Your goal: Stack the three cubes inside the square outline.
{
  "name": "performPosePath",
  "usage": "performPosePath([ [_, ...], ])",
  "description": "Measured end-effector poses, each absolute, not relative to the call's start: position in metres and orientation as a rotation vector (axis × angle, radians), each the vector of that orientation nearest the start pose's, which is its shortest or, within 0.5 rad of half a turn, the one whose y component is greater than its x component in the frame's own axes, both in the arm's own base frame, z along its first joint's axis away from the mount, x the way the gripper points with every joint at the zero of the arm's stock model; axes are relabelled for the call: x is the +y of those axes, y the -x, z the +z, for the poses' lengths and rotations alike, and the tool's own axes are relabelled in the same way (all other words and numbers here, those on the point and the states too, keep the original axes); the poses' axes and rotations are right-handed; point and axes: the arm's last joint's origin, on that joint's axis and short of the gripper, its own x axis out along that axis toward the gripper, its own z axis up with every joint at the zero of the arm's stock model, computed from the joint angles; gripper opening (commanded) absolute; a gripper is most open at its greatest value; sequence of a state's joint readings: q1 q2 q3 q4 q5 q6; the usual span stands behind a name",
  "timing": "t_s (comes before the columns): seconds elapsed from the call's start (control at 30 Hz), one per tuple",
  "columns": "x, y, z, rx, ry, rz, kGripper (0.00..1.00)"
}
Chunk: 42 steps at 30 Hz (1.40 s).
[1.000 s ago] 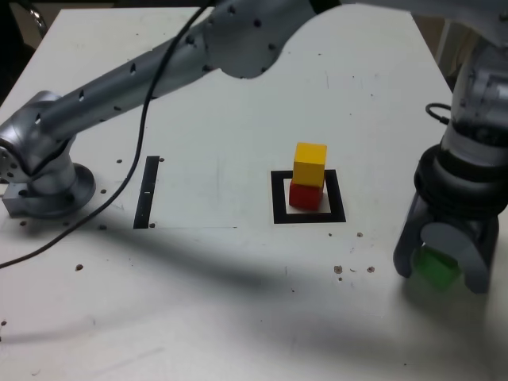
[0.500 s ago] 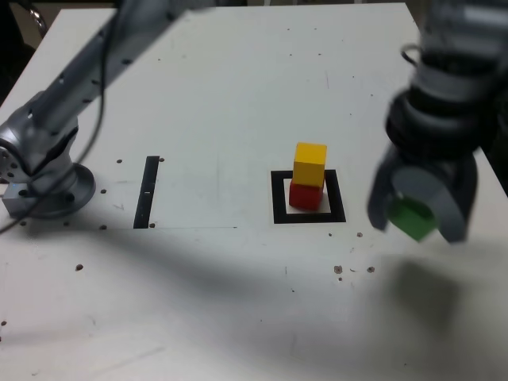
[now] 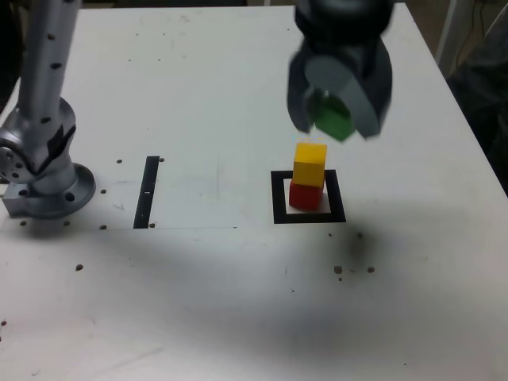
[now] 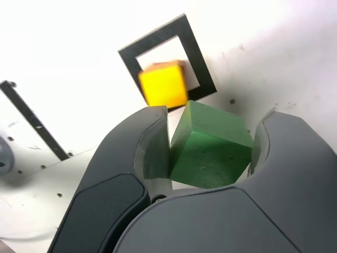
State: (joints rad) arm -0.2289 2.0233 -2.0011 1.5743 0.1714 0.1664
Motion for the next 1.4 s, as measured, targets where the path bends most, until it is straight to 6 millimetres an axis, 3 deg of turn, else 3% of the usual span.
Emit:
performPosePath([
  [0.63,-0.047,-0.363,0.312,1.674,-0.388,-0.181,0.30],
  [1.4,-0.039,-0.359,0.302,1.679,-0.340,-0.208,0.34],
])
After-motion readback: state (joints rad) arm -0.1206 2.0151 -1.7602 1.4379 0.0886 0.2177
